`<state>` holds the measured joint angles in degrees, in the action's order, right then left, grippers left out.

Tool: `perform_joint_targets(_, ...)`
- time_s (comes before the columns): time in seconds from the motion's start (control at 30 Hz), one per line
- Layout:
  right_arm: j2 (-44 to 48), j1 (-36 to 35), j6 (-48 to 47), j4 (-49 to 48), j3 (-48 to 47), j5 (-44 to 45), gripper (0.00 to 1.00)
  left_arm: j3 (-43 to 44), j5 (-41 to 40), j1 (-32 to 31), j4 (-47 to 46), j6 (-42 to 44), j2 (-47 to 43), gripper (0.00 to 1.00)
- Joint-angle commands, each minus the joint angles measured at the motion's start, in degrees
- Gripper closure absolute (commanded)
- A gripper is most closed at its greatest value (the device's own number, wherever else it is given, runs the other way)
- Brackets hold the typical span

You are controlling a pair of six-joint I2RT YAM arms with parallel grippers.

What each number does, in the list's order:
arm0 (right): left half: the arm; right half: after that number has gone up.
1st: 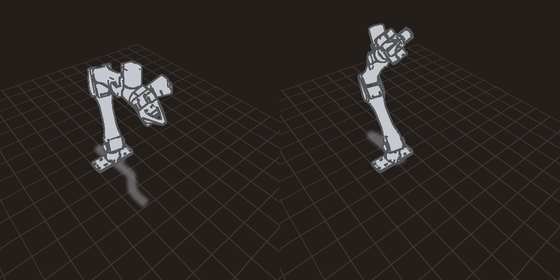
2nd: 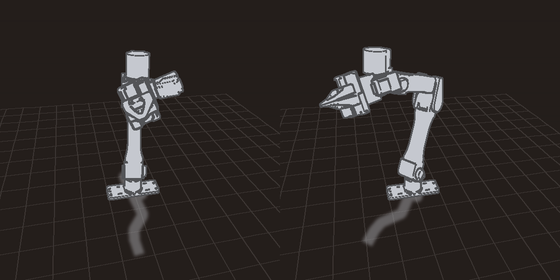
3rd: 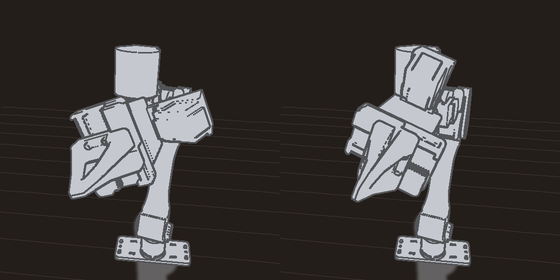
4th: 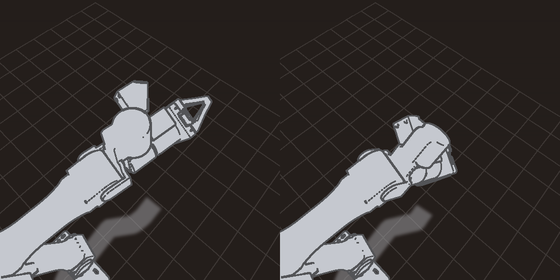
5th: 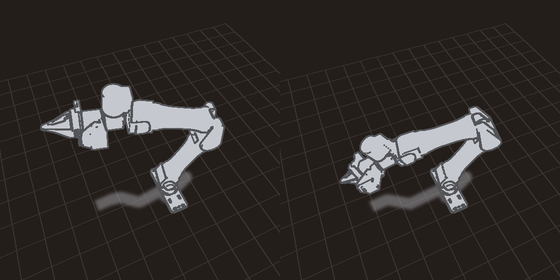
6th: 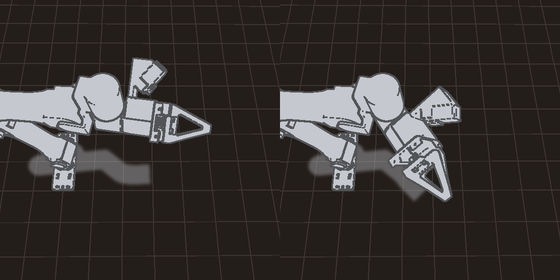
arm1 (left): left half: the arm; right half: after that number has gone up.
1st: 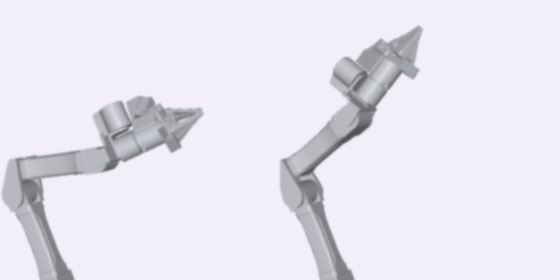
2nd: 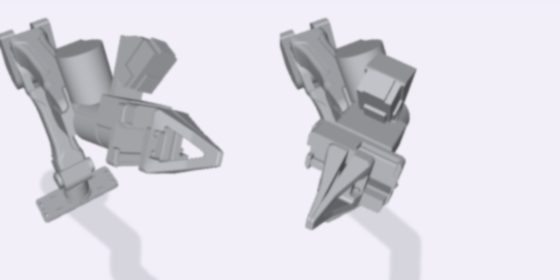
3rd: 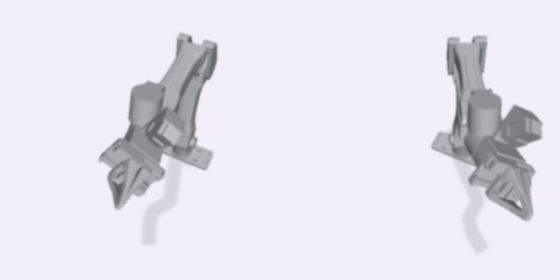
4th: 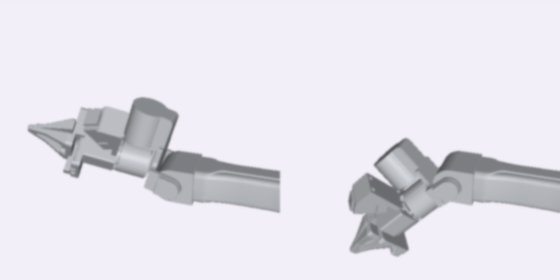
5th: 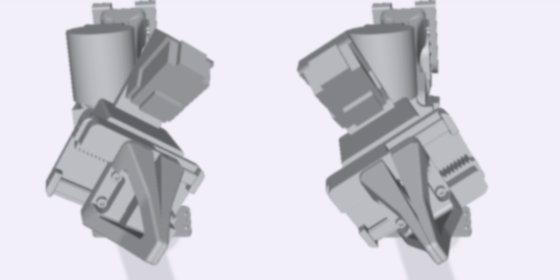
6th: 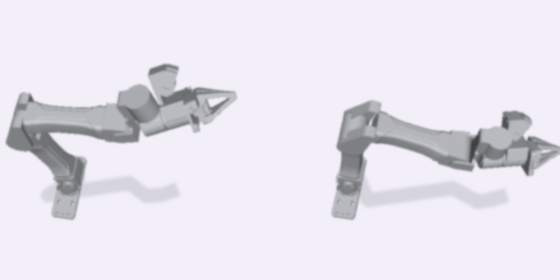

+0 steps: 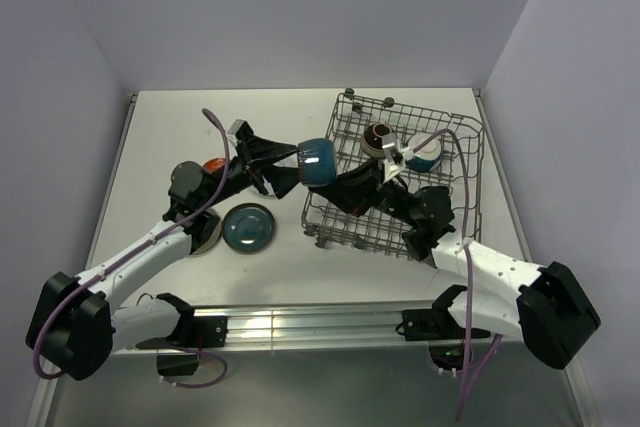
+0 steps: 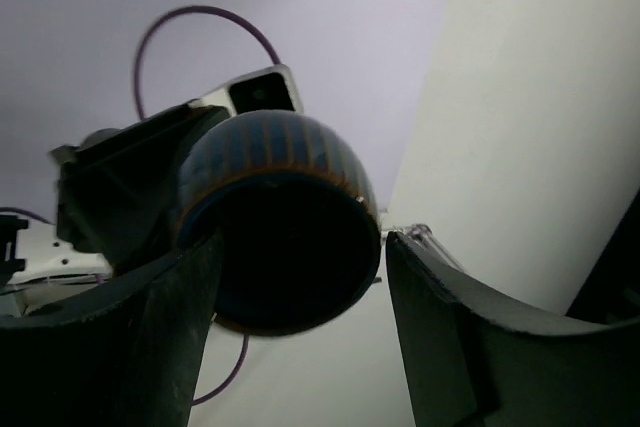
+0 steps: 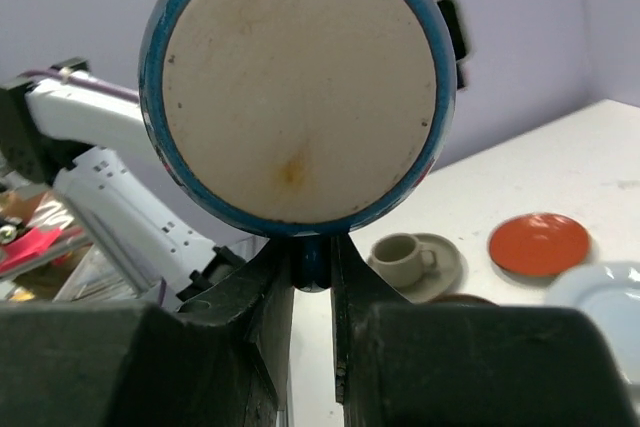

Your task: Load the mixed dishes into the dish rack

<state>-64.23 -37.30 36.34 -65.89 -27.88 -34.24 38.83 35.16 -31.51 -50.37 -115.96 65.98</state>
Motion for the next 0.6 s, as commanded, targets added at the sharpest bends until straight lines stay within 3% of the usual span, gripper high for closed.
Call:
perform_joint_targets(0.0,5.94,1.79,-0.74,1.0,-0.34,2.86,1.0,-2.7,4.3,3.46,7.37,-17.65,-3.64,0.28)
perform_joint_targets(0.17,9.2,4.6,-2.93,11.64,-1.3,3.21,1.0,-7.09,8.08,12.23,23.87,-5.43,-8.31,0.28)
perform_joint_targets(0.27,11.49,4.6,-7.76,26.55,-2.71,5.49,1.0,-10.44,9.75,17.17,28.29,-0.51,-11.83,0.28)
perform_joint_targets(0.37,14.3,4.6,-11.36,35.35,-3.67,10.48,1.0,-8.96,11.77,21.73,34.08,7.57,-13.77,0.28)
perform_joint_targets(0.43,16.14,4.6,-14.97,47.31,-5.77,14.09,1.0,-3.52,11.69,23.67,47.5,19.55,-13.77,0.28)
perform_joint_targets(0.5,17.29,4.52,-17.77,58.55,-7.62,20.68,1.0,2.35,7.75,25.35,62.76,27.94,-13.33,0.29)
perform_joint_targets(0.57,17.21,4.6,-20.59,69.51,-11.13,26.29,1.0,6.15,0.4,25.44,70.81,38.5,-12.89,0.3)
